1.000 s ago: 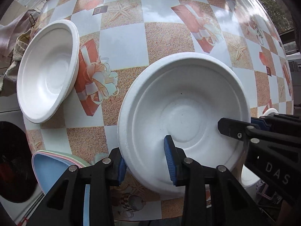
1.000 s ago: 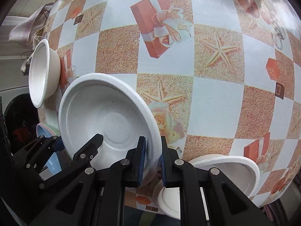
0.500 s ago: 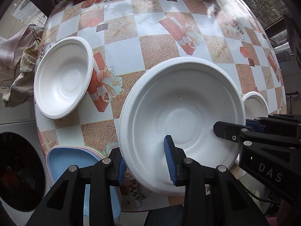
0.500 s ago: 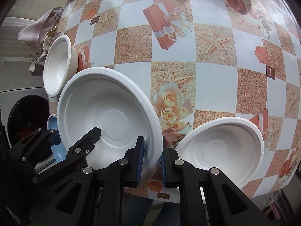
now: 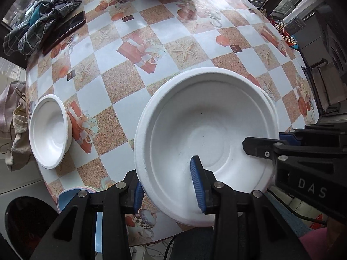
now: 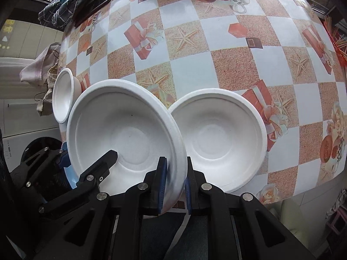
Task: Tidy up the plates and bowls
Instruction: 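Lift the second bowl with both grippers and carry it over the first bowl, then lower the second bowl into the first bowl and open both grippers, then move both grippers to the third white bowl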
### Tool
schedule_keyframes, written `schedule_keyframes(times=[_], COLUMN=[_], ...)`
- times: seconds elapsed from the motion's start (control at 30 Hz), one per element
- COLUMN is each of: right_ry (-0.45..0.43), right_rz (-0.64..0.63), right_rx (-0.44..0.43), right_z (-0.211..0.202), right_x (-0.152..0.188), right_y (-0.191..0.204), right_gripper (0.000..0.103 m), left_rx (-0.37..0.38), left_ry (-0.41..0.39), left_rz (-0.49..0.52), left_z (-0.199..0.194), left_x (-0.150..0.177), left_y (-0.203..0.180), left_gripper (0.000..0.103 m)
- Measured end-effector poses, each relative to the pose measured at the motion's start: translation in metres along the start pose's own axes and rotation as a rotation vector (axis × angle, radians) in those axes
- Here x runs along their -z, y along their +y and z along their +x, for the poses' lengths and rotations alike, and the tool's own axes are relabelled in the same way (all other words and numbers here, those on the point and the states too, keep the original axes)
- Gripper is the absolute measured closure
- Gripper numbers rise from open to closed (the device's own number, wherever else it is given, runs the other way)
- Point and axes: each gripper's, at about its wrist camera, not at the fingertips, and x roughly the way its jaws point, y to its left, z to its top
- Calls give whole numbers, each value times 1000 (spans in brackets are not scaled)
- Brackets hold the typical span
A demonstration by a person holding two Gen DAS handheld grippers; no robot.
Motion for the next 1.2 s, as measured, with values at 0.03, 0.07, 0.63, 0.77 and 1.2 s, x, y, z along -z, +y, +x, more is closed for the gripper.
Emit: schedule_keyframes(times=[0.03, 0.07, 0.63, 0.77, 1.2], right_ry=[-4, -8, -71, -111, -82], right_rz=[21, 46, 287, 355, 435], right_rx=[-1, -1, 15, -5, 32], right_z=[-1, -2, -16, -23, -16], right_x=[3, 3, 13, 20, 28], right_y=[-6, -10, -84, -97, -95], right_gripper=[86, 86, 67, 7, 7], left_rx=[1, 2, -3, 16, 46], left_ry=[1, 1, -10, -5, 16], left_rz=[23, 44, 177, 113, -77], left_z=[4, 5, 11, 5, 3], left_x=[-3, -5, -22, -9, 27], left_y=[-5, -11, -45, -18, 37], left_gripper=[61, 61, 32, 27, 25])
